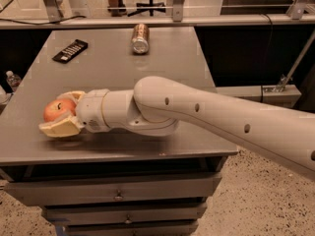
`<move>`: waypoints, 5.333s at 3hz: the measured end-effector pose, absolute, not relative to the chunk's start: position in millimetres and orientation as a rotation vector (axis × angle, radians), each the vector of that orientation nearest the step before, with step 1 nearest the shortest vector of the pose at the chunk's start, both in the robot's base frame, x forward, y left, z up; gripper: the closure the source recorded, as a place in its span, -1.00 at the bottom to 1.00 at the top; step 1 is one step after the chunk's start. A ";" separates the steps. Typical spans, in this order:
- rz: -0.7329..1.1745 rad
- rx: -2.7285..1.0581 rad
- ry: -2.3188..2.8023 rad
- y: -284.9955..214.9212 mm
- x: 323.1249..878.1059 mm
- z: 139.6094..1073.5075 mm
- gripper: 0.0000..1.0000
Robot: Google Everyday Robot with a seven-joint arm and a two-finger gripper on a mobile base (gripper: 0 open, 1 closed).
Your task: Move apple near orange can
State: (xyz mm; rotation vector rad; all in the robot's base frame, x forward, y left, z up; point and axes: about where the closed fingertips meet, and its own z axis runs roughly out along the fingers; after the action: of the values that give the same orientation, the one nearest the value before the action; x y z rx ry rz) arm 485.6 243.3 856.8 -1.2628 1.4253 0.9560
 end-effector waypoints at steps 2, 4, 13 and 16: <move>0.840 -1.188 1.488 163.9 507.7 865.9 1.00; 0.728 -1.033 1.540 79.3 526.2 885.7 1.00; 0.610 -0.973 1.461 -65.9 760.5 916.5 1.00; 0.654 -0.958 1.455 -17.5 796.9 880.1 1.00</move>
Offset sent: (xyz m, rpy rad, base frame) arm 0.0498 -0.1705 0.0172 -0.0453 -0.0332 -0.2659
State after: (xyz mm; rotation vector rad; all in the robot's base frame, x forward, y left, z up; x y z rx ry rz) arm 796.9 -17.5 880.1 -0.9583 1.4546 0.6536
